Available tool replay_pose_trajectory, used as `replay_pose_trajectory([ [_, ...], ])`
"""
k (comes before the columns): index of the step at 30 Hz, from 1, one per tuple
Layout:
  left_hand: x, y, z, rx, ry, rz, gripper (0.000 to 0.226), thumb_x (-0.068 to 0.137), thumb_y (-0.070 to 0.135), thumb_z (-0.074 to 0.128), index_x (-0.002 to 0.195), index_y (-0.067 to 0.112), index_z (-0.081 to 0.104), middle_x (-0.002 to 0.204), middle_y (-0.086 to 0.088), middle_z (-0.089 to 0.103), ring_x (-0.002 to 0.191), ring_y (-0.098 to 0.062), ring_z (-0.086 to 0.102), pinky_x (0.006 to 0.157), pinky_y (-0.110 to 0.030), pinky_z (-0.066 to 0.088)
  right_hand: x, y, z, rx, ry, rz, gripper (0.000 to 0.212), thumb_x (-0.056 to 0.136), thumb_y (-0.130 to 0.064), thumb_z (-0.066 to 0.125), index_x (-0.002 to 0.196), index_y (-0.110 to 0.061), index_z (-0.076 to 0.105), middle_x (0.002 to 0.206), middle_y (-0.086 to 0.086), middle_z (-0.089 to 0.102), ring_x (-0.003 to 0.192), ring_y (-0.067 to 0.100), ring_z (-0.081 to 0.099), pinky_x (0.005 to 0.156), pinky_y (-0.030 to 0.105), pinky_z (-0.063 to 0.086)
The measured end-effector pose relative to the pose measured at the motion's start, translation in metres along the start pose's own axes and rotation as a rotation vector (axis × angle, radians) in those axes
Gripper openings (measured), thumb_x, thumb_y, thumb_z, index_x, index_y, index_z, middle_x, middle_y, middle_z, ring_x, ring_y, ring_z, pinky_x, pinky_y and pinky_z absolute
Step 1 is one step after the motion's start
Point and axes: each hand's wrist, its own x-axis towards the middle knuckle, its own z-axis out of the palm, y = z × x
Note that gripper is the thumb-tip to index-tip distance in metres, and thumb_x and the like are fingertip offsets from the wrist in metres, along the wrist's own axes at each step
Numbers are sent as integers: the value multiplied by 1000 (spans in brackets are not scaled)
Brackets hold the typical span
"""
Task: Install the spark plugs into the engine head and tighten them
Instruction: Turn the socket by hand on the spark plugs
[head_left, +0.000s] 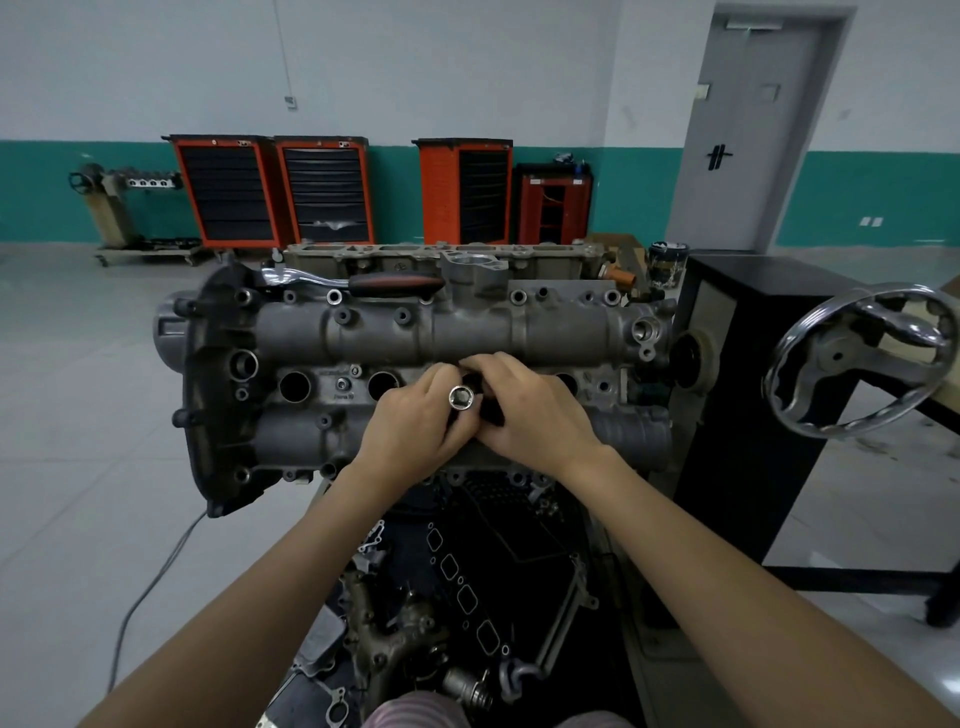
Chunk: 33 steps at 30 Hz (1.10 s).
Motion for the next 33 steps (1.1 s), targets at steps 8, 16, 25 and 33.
replay_pose_trajectory([
  [8,1,-1,1,39,42,2,57,96,44,33,63,0,50,55,-8,51,38,-23,46,32,-26,33,0,-1,-2,22,35,-26,8,81,-7,58,86,-1,58,83,12,55,68,33,55,51,39,44],
  [16,1,2,0,12,3,-8,29,80,22,44,65,-1,48,57,-10,49,36,-25,43,32,-24,32,1,-2,-2,10,6,-12,30,77,-17,64,106,-9,59,95,5,58,74,28,60,52,34,43],
  [25,2,-2,1,68,23,39,41,88,31,46,59,3,48,52,-5,48,36,-19,42,37,-19,26,0,-3,-4,53,50,-29,10,77,-5,63,83,0,57,81,13,54,63,32,54,48,39,44],
  [33,1,-1,2,53,13,-8,32,79,27,47,63,0,47,54,-7,46,36,-22,42,39,-18,23,0,-2,-4,-22,-15,-41,22,81,-11,58,100,-2,60,95,12,56,74,34,58,55,44,47],
])
